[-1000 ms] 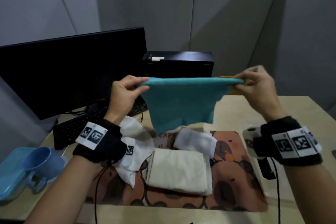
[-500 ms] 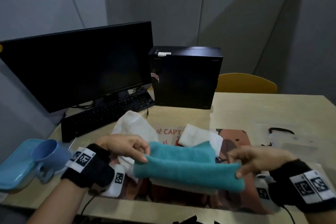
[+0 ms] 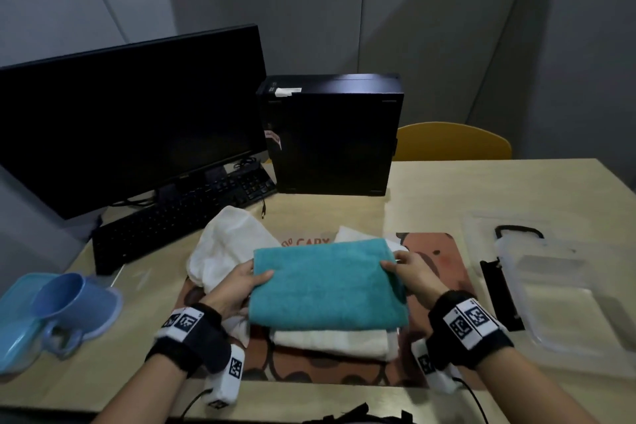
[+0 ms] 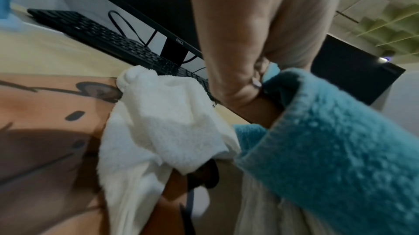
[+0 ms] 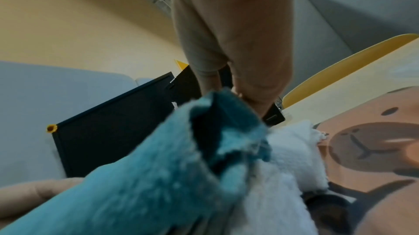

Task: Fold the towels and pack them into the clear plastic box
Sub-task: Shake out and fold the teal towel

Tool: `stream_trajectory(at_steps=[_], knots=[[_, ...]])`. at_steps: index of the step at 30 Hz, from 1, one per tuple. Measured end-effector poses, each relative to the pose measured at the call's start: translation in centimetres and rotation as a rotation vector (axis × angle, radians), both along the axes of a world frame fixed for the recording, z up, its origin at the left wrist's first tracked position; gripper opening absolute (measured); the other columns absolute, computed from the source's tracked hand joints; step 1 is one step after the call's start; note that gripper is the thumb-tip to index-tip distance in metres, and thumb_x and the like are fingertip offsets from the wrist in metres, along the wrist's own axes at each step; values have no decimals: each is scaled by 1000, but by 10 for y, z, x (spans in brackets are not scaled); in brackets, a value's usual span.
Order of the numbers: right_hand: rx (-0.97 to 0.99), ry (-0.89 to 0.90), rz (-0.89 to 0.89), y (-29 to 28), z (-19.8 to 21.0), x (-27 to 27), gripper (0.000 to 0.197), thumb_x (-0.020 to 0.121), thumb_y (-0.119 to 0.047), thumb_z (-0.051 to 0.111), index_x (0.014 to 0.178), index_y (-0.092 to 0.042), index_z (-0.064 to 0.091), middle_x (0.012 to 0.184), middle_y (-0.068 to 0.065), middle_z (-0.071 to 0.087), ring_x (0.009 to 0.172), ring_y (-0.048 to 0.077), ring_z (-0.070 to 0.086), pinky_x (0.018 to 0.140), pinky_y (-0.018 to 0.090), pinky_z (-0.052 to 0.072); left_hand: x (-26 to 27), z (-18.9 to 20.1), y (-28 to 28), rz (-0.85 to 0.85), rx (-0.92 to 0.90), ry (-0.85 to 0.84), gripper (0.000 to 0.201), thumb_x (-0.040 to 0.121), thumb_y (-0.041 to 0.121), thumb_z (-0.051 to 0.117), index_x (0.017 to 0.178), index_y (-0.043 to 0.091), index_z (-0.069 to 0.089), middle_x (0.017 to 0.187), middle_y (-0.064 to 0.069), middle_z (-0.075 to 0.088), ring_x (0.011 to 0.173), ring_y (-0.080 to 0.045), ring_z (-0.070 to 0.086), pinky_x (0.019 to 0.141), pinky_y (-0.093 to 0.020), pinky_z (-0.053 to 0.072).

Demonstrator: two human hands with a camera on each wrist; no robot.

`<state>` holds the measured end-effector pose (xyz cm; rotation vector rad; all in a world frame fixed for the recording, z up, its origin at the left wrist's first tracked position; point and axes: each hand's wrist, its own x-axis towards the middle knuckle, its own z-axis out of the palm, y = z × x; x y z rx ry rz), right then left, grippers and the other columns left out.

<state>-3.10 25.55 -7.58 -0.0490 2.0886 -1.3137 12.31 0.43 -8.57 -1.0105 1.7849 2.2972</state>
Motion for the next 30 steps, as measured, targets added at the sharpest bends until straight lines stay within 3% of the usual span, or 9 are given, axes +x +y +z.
stream_trajectory(at_steps=[3, 5, 8, 10, 14, 19, 21, 24, 30], knots=[[172, -45, 106, 1, -3, 6, 34, 89, -36, 58, 102, -6, 48, 85, 4, 57, 67, 12, 52, 51, 24, 37, -5, 2, 6, -18, -231, -124, 15, 92, 1, 48, 107, 3, 49, 115, -17, 58, 77, -16, 61, 53, -21, 53], [174, -117, 145, 5, -8, 9, 47, 83, -38, 65, 108, -4, 46, 91, 4, 57, 71, 11, 54, 51, 21, 41, -8, -1, 8, -27, -331, -151, 21, 93, 4, 49, 114, 3, 46, 116, -15, 55, 79, -13, 59, 50, -18, 51], [129, -159, 146, 13, -7, 13, 25, 83, -21, 69, 94, -5, 53, 80, 1, 59, 66, 9, 55, 40, 13, 43, -13, -2, 8, -92, -528, -204, 43, 90, 14, 55, 129, 7, 37, 120, -8, 47, 90, -12, 55, 64, -18, 45], [167, -103, 160, 17, -7, 12, 25, 82, -22, 69, 93, -6, 53, 77, 0, 58, 63, 10, 55, 36, 12, 39, -20, 0, 9, -163, -604, -230, 45, 89, 17, 58, 128, 7, 40, 121, -8, 47, 96, -15, 52, 68, -19, 41], [229, 52, 139, 21, -11, 6, 27, 86, -21, 65, 71, -13, 44, 64, 0, 51, 53, 10, 46, 37, 16, 33, -28, 3, 17, -82, -447, -182, 37, 89, 3, 55, 124, 3, 41, 101, -10, 56, 75, -12, 58, 55, -20, 43], [190, 207, 50, 28, -19, 3, 31, 80, -16, 70, 55, -16, 52, 62, 0, 58, 60, 14, 52, 54, 25, 39, -22, 10, 19, 73, -247, 26, 21, 90, 0, 53, 111, -3, 56, 105, -17, 65, 72, -14, 68, 53, -20, 53], [181, 252, 32, 30, -21, 4, 30, 78, -14, 72, 55, -17, 54, 61, 1, 58, 62, 17, 54, 59, 28, 41, -19, 11, 17, 91, -182, 84, 21, 93, 6, 49, 111, -2, 57, 104, -16, 66, 68, -10, 70, 52, -19, 53], [146, 283, -23, 30, -21, 7, 21, 77, -14, 72, 69, -19, 54, 68, 2, 58, 66, 19, 55, 65, 31, 44, -16, 11, 13, 45, -34, 81, 26, 97, 12, 43, 118, 2, 54, 108, -15, 65, 75, -13, 71, 56, -23, 55], [179, 103, 107, 18, -17, 10, 24, 83, -24, 68, 67, -11, 55, 69, -3, 57, 63, 9, 52, 52, 21, 38, -3, 11, 6, -183, 111, -35, 32, 91, 2, 49, 123, 1, 50, 102, -8, 71, 85, -18, 71, 65, -27, 57]])
